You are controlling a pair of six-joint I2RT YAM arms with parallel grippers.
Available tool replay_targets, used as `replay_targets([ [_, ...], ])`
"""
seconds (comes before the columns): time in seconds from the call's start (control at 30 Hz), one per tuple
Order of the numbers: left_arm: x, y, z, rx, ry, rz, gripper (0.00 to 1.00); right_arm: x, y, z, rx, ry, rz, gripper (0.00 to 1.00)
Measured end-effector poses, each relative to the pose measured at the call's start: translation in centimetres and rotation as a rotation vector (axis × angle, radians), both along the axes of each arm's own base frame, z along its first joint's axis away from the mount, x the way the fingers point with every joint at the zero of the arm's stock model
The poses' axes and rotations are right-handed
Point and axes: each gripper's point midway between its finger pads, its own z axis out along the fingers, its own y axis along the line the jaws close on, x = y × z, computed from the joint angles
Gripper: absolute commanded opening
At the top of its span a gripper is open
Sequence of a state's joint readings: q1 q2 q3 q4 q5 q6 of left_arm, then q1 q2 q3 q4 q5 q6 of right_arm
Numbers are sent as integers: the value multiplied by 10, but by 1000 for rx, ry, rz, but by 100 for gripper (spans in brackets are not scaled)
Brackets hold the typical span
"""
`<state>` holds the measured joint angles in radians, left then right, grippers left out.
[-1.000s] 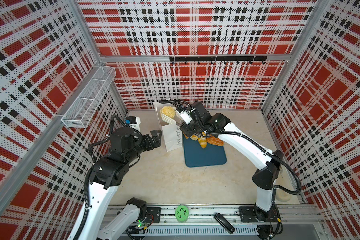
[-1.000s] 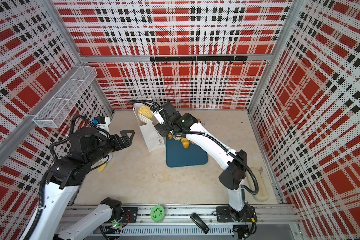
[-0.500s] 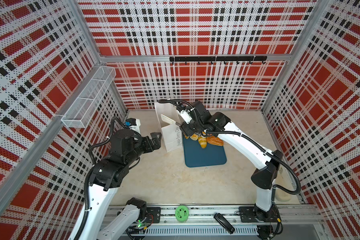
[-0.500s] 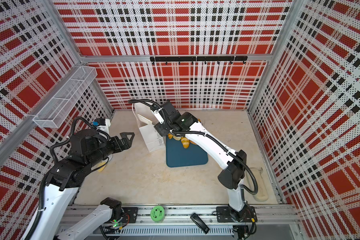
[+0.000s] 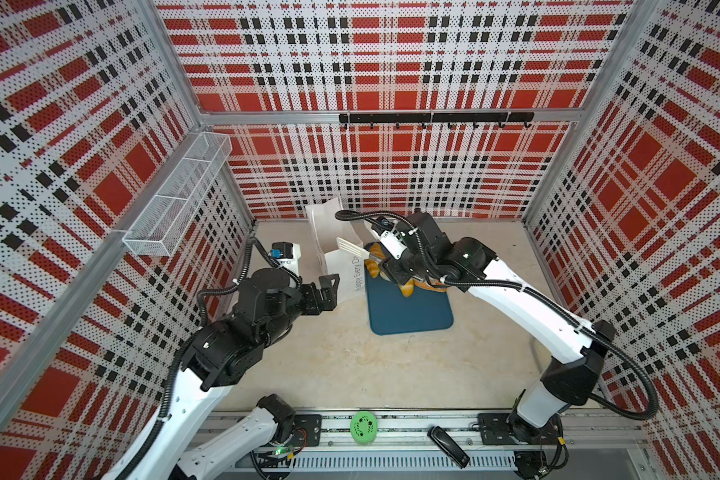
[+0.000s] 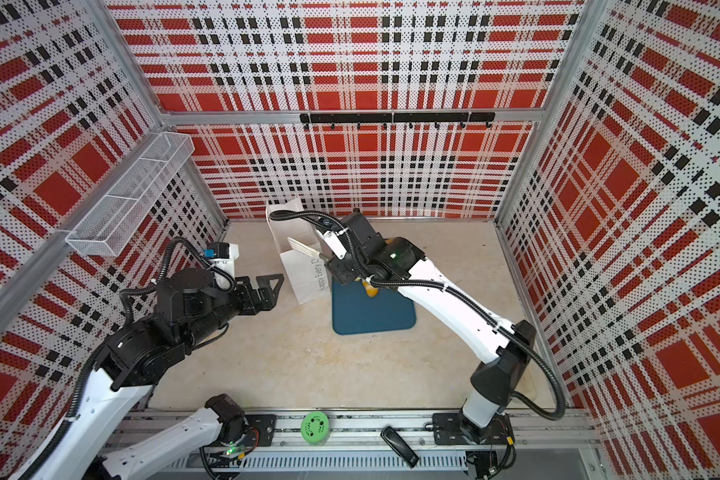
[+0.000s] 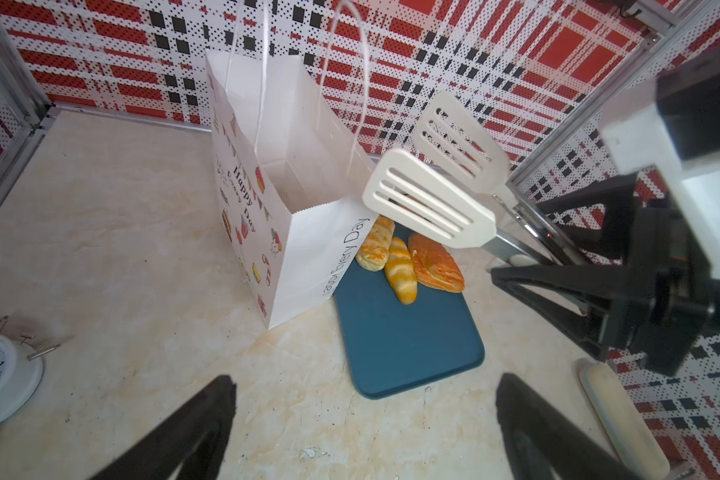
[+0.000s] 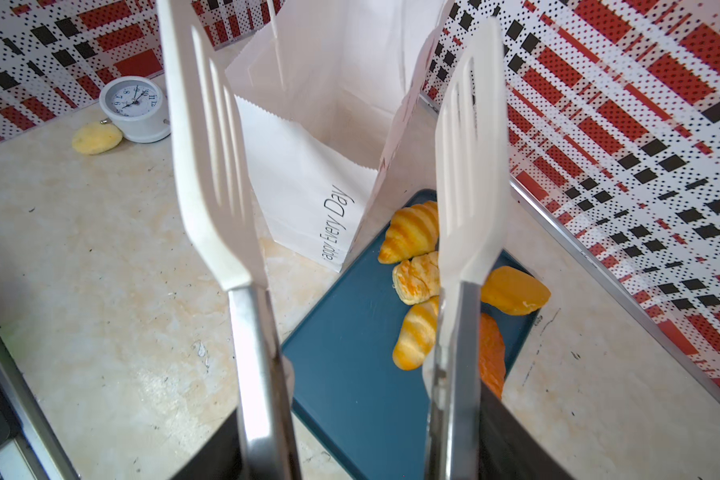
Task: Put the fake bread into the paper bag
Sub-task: 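Move the empty tongs back over the tray while the left gripper advances toward the tray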
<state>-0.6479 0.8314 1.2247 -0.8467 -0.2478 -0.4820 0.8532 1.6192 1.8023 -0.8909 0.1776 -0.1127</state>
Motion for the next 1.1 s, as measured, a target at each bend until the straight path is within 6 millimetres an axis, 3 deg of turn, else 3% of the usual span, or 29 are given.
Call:
replay_targets([
  [0.2, -3, -15, -4, 42, -9, -18, 99, -6, -49, -13, -37, 7, -73, 68],
  [0.5, -3, -40, -13, 75, -10, -48, 99, -10, -111, -51, -120, 54, -181, 69],
  [0.83, 0, -72, -30, 78, 15, -90, 99, -8, -163, -100, -199, 152, -273, 69],
  [1.1, 4, -91, -54, 81, 56, -106, 99, -5, -196, -125, -216, 227, -346, 68],
])
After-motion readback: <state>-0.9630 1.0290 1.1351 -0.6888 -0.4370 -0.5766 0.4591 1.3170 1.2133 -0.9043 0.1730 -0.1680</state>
